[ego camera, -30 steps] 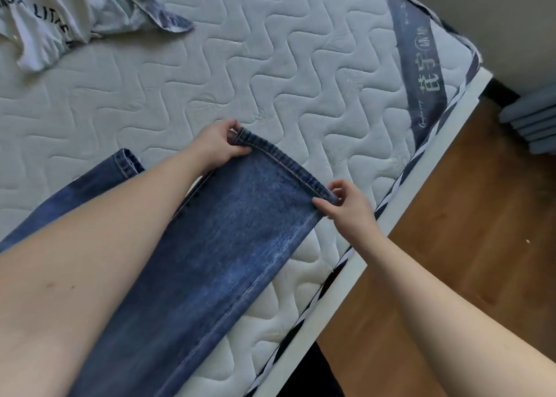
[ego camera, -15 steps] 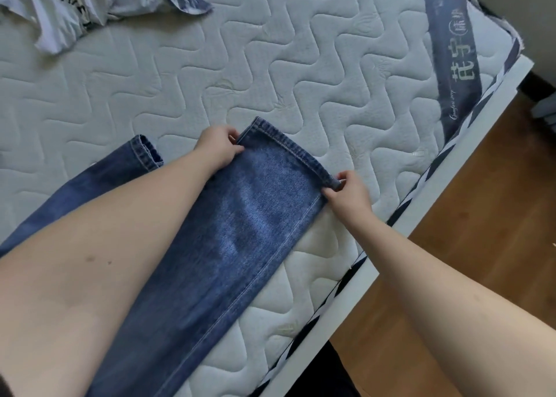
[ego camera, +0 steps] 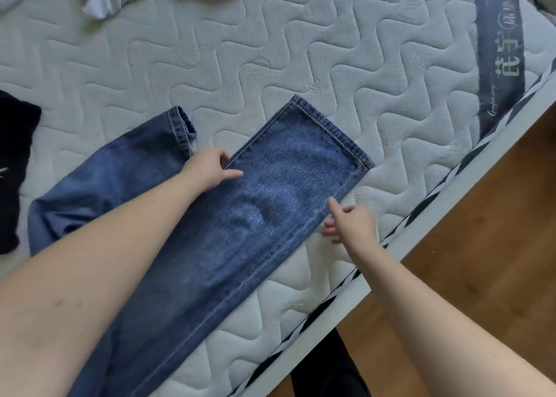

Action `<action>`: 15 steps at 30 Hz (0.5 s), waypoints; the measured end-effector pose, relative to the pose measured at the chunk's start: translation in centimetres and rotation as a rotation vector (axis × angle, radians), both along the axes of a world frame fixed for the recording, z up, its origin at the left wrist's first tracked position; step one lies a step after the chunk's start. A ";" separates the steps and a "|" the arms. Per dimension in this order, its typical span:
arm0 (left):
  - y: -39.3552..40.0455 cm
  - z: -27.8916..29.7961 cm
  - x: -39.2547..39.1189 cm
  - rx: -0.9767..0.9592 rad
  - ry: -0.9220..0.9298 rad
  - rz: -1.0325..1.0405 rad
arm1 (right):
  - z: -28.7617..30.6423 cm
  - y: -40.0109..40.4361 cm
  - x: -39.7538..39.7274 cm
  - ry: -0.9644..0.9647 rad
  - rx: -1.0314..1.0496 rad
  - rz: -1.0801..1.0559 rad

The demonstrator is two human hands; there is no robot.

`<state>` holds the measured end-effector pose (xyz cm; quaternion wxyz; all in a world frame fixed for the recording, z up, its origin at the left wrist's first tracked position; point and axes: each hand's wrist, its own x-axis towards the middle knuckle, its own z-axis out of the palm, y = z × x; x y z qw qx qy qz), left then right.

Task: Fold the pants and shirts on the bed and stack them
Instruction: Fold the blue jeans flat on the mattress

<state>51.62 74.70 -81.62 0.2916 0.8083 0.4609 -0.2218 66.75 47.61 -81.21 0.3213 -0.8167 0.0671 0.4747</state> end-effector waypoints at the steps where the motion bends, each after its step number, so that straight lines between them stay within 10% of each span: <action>1: -0.3 0.0 -1.5 0.009 0.020 -0.011 | 0.1 0.1 -1.9 0.095 -0.016 0.027; 15: -4.0 0.3 -11.0 0.132 0.023 0.116 | 0.2 -1.4 -8.2 0.212 -0.076 0.352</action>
